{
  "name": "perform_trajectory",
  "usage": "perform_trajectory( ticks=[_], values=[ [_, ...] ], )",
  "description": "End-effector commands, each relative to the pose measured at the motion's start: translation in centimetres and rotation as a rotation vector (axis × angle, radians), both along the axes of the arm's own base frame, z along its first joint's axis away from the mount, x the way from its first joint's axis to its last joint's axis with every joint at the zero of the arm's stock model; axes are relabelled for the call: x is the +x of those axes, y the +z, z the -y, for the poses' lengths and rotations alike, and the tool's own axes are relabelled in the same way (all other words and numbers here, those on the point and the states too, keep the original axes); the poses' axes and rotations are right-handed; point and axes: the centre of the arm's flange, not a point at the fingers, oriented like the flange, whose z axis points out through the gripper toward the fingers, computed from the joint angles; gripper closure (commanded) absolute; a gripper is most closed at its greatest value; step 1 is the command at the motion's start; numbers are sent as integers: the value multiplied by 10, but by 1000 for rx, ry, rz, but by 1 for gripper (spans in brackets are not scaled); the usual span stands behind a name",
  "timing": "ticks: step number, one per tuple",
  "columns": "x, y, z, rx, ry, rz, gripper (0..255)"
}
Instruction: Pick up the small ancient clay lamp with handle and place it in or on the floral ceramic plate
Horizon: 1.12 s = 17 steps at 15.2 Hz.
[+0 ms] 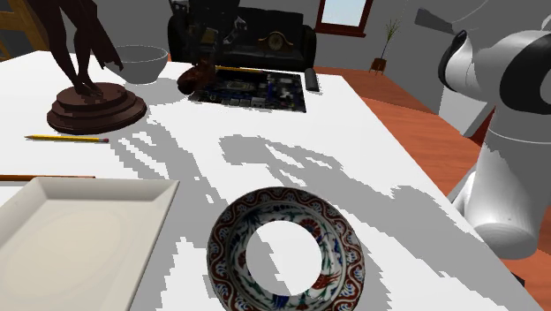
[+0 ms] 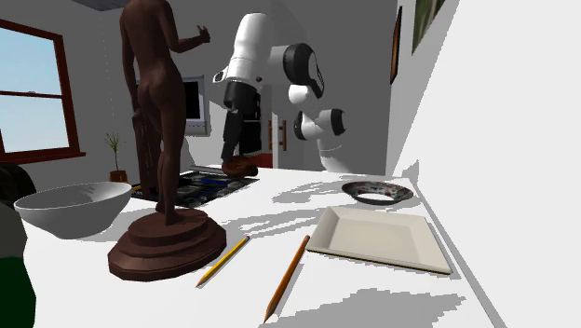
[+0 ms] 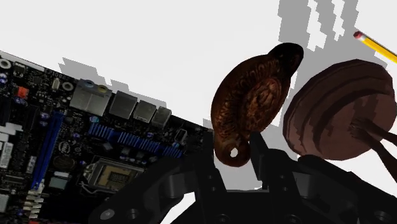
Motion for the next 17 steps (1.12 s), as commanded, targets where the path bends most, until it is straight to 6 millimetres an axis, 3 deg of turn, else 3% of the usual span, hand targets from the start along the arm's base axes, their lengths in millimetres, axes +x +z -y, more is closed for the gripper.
perform_trajectory(
  ticks=[1, 17],
  values=[
    [-24, 2, -7, 0, 0, 0, 255],
    [-226, 1, -68, 0, 0, 0, 255]
  ],
)
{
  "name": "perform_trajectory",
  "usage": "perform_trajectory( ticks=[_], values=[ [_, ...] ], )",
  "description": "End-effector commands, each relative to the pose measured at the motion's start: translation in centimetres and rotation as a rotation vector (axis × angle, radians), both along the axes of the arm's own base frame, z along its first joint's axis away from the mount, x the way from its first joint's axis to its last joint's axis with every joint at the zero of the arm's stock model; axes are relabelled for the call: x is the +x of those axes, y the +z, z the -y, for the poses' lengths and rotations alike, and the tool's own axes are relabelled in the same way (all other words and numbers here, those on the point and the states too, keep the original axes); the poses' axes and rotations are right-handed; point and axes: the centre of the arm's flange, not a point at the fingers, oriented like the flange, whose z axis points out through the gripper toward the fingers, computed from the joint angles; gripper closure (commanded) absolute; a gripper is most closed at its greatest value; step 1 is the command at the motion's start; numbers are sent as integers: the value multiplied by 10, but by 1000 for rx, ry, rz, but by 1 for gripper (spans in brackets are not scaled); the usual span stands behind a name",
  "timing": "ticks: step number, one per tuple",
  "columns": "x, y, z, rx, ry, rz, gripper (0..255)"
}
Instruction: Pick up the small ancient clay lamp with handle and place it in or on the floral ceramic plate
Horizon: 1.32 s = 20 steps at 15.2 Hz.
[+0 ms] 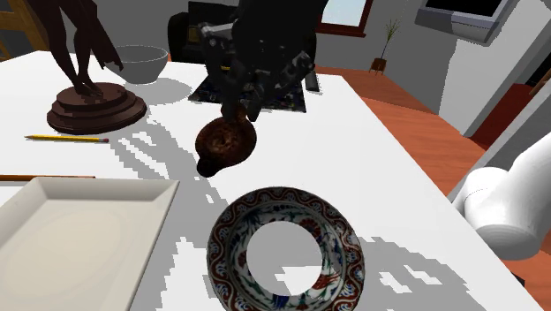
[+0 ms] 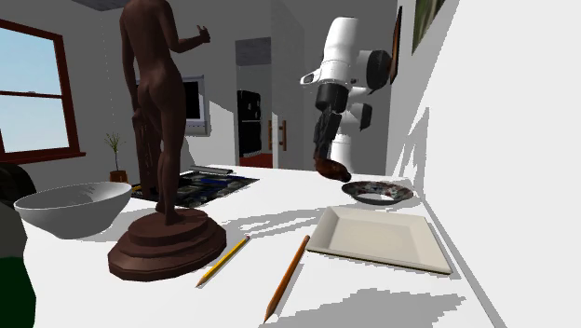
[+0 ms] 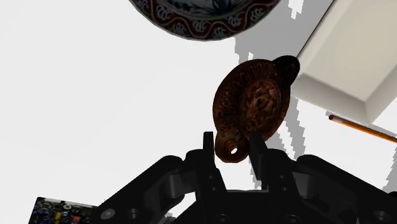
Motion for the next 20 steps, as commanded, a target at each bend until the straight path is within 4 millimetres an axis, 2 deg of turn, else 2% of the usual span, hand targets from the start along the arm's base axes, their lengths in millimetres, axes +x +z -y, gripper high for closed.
perform_trajectory(
  ticks=[1, 7, 8, 20],
  values=[
    [-28, 2, -8, 1, -1, 0, 255],
    [-104, 2, -31, 1, -1, 0, 255],
    [-111, 2, -33, 1, -1, 0, 255],
    [-111, -61, -33, 1, -1, 0, 255]
  ],
)
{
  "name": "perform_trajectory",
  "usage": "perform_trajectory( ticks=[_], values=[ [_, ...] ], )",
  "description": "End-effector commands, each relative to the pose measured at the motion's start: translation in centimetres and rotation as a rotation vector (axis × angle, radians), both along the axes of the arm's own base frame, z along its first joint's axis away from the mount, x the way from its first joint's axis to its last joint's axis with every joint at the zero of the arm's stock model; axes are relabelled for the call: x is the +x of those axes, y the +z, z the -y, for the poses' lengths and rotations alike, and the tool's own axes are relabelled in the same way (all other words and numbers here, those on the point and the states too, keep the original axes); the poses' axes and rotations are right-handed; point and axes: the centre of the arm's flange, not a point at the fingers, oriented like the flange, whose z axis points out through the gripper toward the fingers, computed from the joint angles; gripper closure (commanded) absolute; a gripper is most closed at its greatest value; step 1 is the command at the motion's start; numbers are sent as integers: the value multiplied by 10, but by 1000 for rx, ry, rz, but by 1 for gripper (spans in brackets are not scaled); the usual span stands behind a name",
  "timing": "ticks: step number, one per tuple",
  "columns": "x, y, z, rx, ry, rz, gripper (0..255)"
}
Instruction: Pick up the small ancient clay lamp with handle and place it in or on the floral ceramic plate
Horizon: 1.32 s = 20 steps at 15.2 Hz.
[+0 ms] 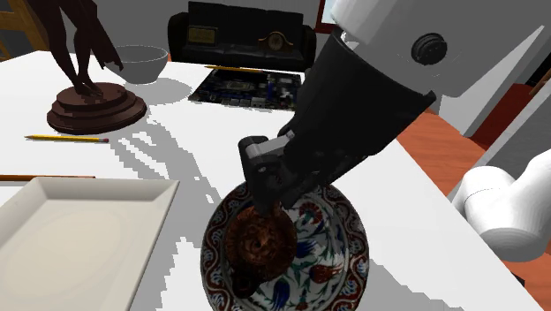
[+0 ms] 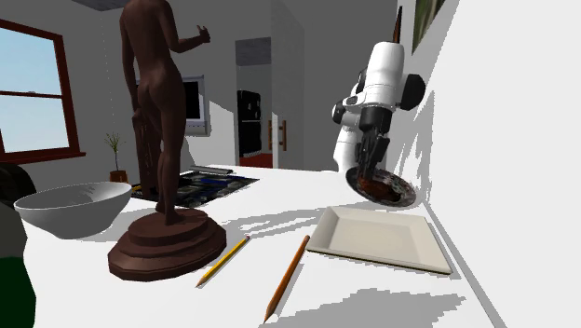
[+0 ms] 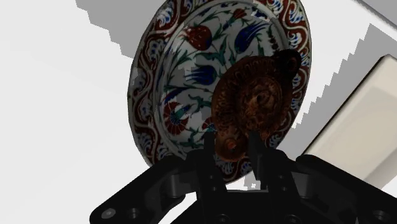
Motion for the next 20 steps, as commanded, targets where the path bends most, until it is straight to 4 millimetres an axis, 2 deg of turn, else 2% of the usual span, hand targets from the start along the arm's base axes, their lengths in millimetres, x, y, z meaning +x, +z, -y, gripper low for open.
perform_trajectory(
  ticks=[1, 9, 10, 15, 19, 20],
  values=[
    [-2, -14, -1, -3, 2, -3, 255],
    [-2, -14, -1, -3, 2, -3, 255],
    [0, -14, -1, -3, 3, -3, 0],
    [-2, -14, -1, -3, 2, -3, 0],
    [-16, 33, 7, -3, 2, -3, 0],
    [-16, 33, 7, -3, 2, -3, 0]
  ],
)
